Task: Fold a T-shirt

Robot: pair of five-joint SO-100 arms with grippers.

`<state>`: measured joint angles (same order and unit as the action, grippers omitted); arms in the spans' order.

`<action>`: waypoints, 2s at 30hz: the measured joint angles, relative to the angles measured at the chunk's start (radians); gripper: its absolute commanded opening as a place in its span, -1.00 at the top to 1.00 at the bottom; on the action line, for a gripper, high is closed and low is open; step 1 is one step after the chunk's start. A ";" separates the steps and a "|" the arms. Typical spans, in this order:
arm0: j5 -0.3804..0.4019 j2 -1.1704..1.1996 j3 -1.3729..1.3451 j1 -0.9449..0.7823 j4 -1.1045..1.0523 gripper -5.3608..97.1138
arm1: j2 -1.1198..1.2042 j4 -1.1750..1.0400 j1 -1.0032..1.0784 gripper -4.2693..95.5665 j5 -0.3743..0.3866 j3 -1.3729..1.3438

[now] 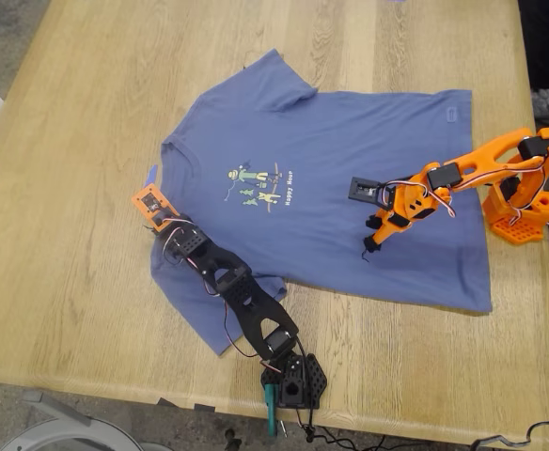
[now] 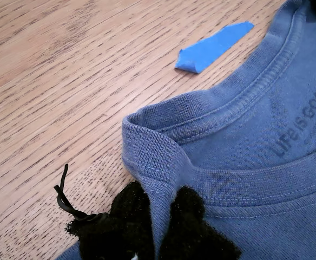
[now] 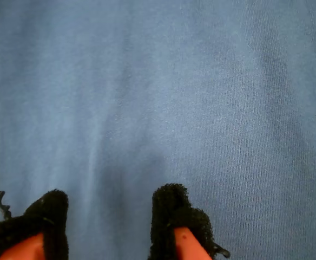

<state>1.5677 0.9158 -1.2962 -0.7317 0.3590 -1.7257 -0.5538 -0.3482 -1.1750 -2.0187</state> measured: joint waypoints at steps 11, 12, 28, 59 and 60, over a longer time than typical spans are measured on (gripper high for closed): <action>0.006 0.029 -0.043 0.000 0.000 0.89 | 0.092 0.130 0.009 0.37 -0.023 0.002; 0.006 0.032 -0.048 0.000 0.000 0.89 | 0.098 0.140 0.009 0.37 -0.025 0.002; 0.006 0.043 -0.077 0.000 0.000 0.89 | 0.210 0.210 0.038 0.38 -0.066 0.138; 0.018 0.137 -0.170 0.040 0.032 0.89 | 0.431 0.413 0.069 0.38 -0.078 0.199; 0.018 0.143 -0.176 0.040 0.035 0.89 | 0.440 0.417 0.069 0.38 -0.078 0.202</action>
<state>1.5861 1.0584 -1.4726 -0.6918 0.3942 -1.2855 -0.1365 -0.2792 -1.2533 -1.8162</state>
